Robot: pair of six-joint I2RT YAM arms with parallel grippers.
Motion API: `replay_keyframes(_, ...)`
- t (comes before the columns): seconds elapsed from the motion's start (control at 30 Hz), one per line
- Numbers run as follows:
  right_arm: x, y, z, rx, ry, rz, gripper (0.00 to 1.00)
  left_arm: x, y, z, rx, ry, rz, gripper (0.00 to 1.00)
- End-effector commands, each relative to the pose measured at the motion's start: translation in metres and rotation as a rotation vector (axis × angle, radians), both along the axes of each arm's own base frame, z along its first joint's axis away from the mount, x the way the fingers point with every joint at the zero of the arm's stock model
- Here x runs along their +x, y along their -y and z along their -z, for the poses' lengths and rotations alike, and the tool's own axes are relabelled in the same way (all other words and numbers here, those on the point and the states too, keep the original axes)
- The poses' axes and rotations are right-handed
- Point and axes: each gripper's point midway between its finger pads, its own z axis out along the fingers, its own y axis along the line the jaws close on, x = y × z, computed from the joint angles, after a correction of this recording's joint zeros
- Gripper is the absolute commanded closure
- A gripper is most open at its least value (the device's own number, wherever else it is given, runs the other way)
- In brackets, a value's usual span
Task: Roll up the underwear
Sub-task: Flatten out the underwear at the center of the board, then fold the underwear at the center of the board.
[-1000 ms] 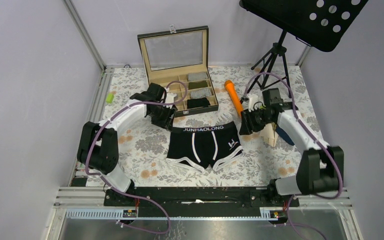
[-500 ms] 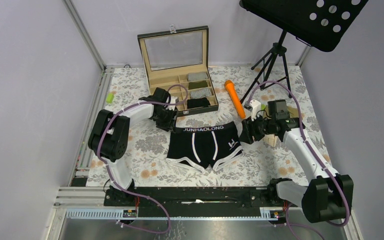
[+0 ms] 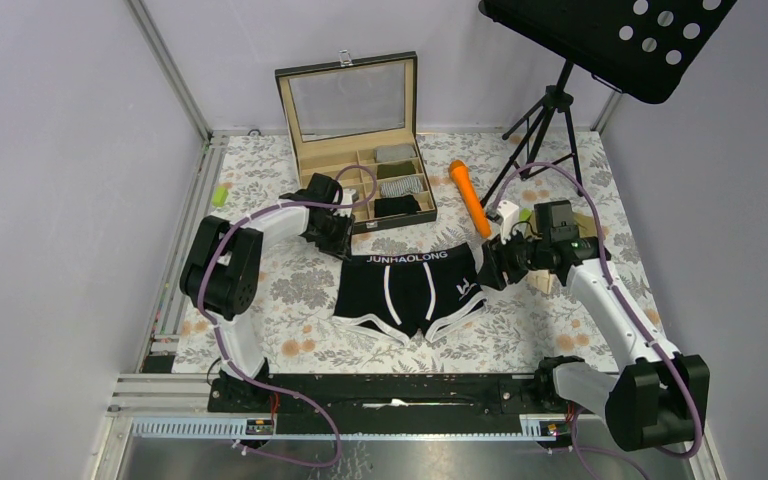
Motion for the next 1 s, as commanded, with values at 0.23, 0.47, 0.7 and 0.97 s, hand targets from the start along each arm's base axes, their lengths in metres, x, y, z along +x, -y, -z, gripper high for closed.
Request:
replay_keyframes(0.23,0.001,-0.08,-0.023,-0.005,0.166,-0.369,0.43,0.007,0.003,-0.006,-0.032,0.027,0.012,1.0)
replay_keyframes(0.47,-0.034,-0.188,-0.036,0.086,0.227,-0.81,0.47,-0.001,-0.006,-0.013,-0.083,-0.021,0.007,1.0)
replay_keyframes(0.7,-0.06,-0.273,0.002,0.008,0.285,-0.99,0.59,-0.004,-0.011,-0.019,-0.17,-0.06,-0.008,1.0)
replay_keyframes(0.97,-0.084,-0.33,0.026,0.047,0.308,-1.107,0.5,-0.006,-0.02,-0.016,-0.133,-0.034,-0.031,1.0)
